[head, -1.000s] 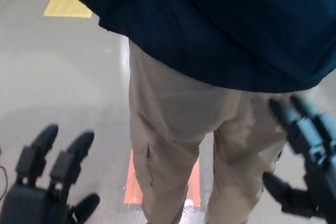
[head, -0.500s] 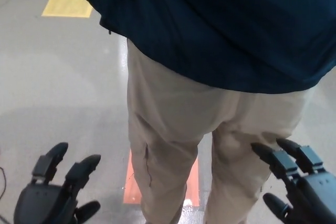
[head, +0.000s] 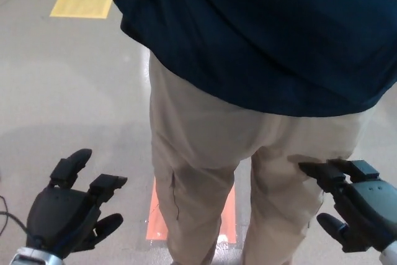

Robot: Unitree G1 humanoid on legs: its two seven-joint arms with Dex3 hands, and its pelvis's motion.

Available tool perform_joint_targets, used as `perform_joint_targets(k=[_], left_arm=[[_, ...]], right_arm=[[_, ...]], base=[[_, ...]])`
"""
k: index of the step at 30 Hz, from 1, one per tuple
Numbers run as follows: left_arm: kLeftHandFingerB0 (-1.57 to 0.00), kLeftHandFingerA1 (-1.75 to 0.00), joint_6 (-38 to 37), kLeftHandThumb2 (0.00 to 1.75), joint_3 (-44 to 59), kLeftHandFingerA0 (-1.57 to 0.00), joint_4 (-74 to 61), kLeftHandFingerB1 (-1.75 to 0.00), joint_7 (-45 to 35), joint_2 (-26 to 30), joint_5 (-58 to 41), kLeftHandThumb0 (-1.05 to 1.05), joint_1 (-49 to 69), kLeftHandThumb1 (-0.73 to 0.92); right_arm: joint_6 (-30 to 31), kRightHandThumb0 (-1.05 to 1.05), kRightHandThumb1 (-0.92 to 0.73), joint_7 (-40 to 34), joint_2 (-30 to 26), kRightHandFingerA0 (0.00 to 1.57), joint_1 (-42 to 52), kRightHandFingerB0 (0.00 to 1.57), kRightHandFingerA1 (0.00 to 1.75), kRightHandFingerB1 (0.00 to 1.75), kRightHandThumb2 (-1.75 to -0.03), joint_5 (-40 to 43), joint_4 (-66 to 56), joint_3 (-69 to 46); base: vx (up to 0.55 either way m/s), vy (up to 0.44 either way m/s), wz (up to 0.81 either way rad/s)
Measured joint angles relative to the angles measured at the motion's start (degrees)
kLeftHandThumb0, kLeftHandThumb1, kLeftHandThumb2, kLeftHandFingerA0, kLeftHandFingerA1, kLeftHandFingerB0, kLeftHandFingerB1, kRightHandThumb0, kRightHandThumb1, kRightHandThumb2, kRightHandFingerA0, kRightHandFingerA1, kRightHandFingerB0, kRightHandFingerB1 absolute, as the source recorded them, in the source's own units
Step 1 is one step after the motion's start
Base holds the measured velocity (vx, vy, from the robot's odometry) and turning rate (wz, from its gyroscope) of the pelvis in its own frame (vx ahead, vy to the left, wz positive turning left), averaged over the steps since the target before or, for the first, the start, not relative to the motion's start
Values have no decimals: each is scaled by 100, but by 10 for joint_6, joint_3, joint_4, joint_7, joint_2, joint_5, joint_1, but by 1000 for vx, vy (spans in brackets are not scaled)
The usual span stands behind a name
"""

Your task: A person hands a coat to the robot and the robot grabs it with both hands and holds it while the person wears the coat.

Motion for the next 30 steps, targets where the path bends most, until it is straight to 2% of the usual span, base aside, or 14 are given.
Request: perform_joint_targets(k=[6,7,10,11,12,15,17,18,20,21,22,27,28,30], left_arm=[[-46,-35,0,77,0,-38,3,-36,-22,2,-1,-81,-16,92],[-41,-42,0,94,0,-38,4,-41,-27,3,-2,-85,-19,80],[-39,-42,3,95,0,-37,3,-41,-43,4,-3,-86,-23,81],[-40,-42,4,93,0,-38,3,-40,-46,5,-3,-86,-23,81],[-47,-35,5,76,1,-39,3,-36,-54,6,-5,-81,-23,92],[-47,-35,9,72,0,-40,3,-36,-64,7,-9,-79,-23,92],[-45,-35,12,73,0,-40,3,-35,-69,7,-10,-78,-22,92],[-38,-49,14,112,0,-34,3,-49,-71,7,-11,-72,-22,75],[-37,-49,20,112,0,-34,1,-49,-75,7,-12,-73,-16,76],[-36,-49,23,112,-1,-34,-2,-48,-77,7,-12,-72,-12,76],[-33,-48,25,113,-1,-30,-4,-47,-79,7,-12,-74,-9,77],[-34,-48,39,113,-1,-32,-26,-48,-99,8,-15,-73,2,77],[-35,-49,41,113,-1,-33,-28,-48,-102,8,-15,-73,2,77],[-35,-48,45,113,-1,-33,-31,-48,-105,8,-16,-73,2,77]], right_arm=[[33,-53,-78,59,0,18,-34,24,28,30,-64,0,2,13],[39,-29,-57,71,-1,6,-40,7,49,47,-108,1,4,16],[54,-28,-57,100,-2,7,-54,9,49,48,-109,3,8,21],[57,-51,-79,106,-3,21,-56,27,28,30,-64,3,9,22],[63,-28,-59,119,-4,7,-60,8,49,48,-110,5,9,24],[76,-28,-60,147,-8,7,-64,7,48,48,-111,9,9,29],[84,-28,-59,165,-12,8,-64,8,49,48,-111,11,9,34],[88,-52,-83,174,-14,28,-64,22,31,29,-65,12,9,37],[99,-51,-83,195,-21,27,-63,22,31,29,-65,15,7,42],[103,-27,-61,202,-24,7,-60,7,48,48,-111,17,4,43],[107,-27,-61,207,-26,7,-57,7,49,48,-111,19,2,44],[118,-27,-60,223,-27,9,-48,8,49,48,-111,32,-7,44],[121,-51,-82,226,-27,27,-48,23,32,29,-65,35,-9,44],[123,-51,-82,229,-28,28,-48,24,32,30,-65,37,-12,44]], base=[[0,0,0],[0,0,0],[0,0,0],[0,0,0],[0,0,0],[0,0,0],[0,0,0],[0,0,0],[0,0,0],[0,0,0],[0,0,0],[0,0,0],[0,0,0],[0,0,0]])
